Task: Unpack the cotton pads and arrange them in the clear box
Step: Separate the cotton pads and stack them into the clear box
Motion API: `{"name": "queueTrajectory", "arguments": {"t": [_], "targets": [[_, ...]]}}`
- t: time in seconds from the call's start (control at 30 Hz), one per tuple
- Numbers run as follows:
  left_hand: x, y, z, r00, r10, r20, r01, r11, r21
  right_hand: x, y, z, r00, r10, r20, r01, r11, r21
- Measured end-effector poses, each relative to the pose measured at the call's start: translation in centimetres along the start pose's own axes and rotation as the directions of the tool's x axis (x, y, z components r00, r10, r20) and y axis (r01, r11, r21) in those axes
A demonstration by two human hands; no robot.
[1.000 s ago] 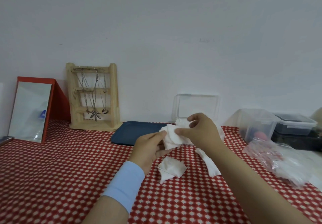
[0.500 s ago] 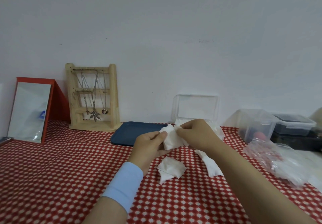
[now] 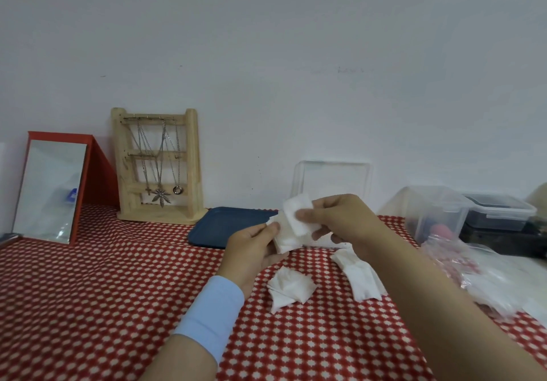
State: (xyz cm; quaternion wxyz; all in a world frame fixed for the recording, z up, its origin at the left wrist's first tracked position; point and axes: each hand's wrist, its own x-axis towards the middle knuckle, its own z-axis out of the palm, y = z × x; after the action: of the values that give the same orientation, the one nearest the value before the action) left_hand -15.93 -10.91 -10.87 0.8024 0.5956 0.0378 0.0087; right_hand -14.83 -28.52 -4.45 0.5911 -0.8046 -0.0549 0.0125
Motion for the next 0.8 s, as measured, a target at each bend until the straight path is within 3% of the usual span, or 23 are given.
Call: {"name": "queueTrajectory", "arguments": {"t": [0.23, 0.47, 0.6, 0.8], "targets": [[-0.2, 0.3, 0.1, 0.995, 0.004, 0.102, 0.003, 0.998, -0.066, 0.9, 1.5, 1.9, 0.996, -0.045, -0.080, 0.041, 0.998, -0.054], [-0.2, 0.5, 0.3, 0.993, -0.016, 0.114, 0.030, 0.992, -0.122, 1.1, 1.5, 1.8, 0.996, -0.032, -0.078, 0.022, 0.992, -0.121], [-0.1, 0.3, 0.2, 0.991, 0.031, 0.129, -0.025, 0.999, -0.047, 0.7, 1.1, 1.4, 1.000, -0.012, -0.008, 0.011, 0.999, -0.050], [-0.2, 0.5, 0.2, 0.990, 0.007, 0.137, 0.011, 0.992, -0.129, 0.7, 0.8, -0.3, 0.997, 0.067, 0.023, -0.068, 0.995, 0.071]]}}
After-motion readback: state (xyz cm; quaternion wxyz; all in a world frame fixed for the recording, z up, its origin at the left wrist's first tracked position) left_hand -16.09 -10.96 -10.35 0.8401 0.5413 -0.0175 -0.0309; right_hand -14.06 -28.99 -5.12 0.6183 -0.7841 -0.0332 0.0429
